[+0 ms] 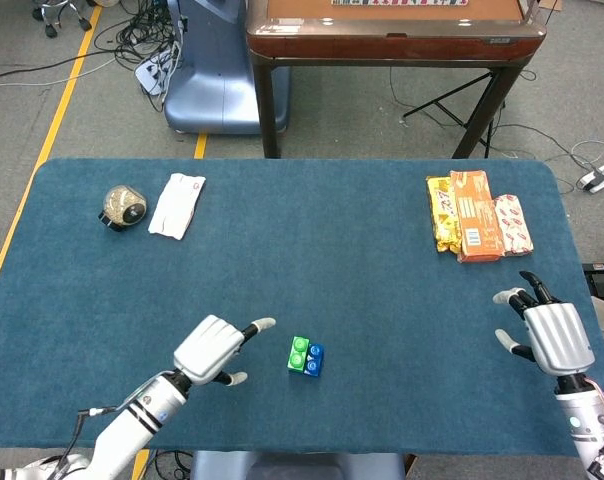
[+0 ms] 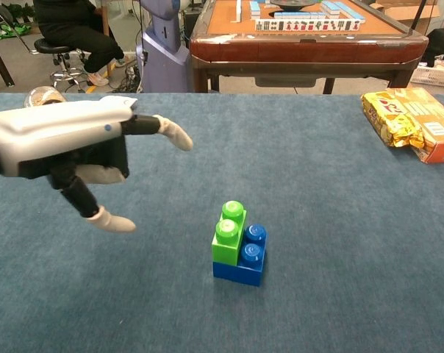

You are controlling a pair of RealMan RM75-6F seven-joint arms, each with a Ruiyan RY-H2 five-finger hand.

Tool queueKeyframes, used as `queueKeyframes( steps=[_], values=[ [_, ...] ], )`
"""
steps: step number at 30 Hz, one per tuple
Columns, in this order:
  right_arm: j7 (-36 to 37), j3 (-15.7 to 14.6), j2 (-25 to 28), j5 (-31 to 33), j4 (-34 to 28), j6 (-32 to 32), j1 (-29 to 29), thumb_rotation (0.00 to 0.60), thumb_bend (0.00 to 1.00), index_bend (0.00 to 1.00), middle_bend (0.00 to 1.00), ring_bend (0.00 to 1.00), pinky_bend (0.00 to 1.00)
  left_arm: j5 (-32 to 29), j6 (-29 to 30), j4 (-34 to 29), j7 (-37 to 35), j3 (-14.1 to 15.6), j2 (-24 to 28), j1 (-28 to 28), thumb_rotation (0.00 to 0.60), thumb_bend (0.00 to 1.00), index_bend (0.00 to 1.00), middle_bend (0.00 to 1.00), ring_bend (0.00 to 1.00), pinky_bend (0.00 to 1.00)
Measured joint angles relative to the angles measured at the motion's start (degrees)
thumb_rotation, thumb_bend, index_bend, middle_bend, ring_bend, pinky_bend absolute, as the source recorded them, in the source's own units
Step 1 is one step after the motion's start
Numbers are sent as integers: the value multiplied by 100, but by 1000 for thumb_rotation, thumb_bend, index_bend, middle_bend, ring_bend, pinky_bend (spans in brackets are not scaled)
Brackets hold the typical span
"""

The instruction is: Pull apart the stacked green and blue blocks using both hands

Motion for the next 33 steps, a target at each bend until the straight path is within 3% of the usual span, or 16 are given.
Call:
queueKeyframes(
  steps=[14,33],
  values=[
    [10,-25,79,27,-33,-74,32,600,167,413,433,464,598,-1775,-34,284,1393,-232,-1128,-1348,600,4,228,1000,1000,1000],
    [52,-88,-47,21,108,-195,96,600,167,413,433,464,598,-3490,487,453,1995,-136,-1265,-2290,600,4,244,1000,1000,1000]
  ],
)
